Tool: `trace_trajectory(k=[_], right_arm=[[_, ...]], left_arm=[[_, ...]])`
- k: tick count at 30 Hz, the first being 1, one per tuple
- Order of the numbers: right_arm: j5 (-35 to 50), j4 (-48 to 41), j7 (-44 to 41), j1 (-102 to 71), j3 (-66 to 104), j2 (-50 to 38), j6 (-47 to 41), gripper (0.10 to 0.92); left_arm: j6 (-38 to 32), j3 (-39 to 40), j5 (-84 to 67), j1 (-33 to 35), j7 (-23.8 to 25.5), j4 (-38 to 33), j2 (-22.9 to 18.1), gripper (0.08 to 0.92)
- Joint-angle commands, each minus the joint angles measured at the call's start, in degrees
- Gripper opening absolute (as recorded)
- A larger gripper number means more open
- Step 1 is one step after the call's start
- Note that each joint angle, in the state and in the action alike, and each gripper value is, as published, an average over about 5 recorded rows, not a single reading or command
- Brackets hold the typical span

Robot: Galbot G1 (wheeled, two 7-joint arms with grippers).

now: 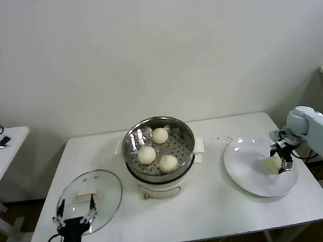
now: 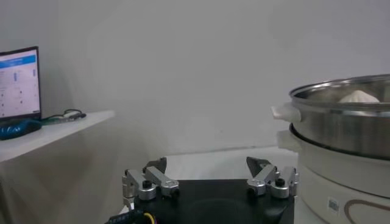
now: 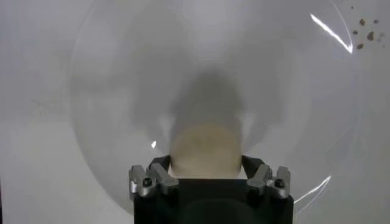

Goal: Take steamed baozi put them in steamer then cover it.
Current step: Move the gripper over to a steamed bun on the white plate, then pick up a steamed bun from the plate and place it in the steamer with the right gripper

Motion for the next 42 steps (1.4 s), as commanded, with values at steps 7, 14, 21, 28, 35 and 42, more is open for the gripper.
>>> trace_trajectory(k=[7,14,21,28,35,42], right_arm=[[2.70,-0.13,-0.13,2.34,-1.46,0.21,-0.45,0.702],[15.87,2.73,0.35,16.84,-14.54,1.35,-4.17,0.702],[32.07,4.22,1.09,33.77,-30.36,7.64,-8.67,0.704],[45.84,8.31,3.45,43.94,-39.09,14.15,-13.37,0.704],[56.82,14.00,7.48,48.48,-44.02,19.36,-17.30,0.704],[63.27,18.49,11.43,50.00,-47.98,24.28,-19.89,0.704]], left_arm=[[0.01,0.13,0.14,0.24,-0.01,-0.48,0.04,0.823],[0.12,0.73,0.17,0.20,0.01,-1.02,0.08,0.823],[-0.09,2.15,0.45,0.72,0.24,-1.55,0.13,0.823],[-0.14,3.50,0.43,0.69,0.34,-2.43,0.75,0.823],[-0.59,4.36,0.23,0.80,0.53,-2.60,1.16,0.823],[-0.84,4.80,-0.50,0.55,0.65,-2.61,2.45,0.823]])
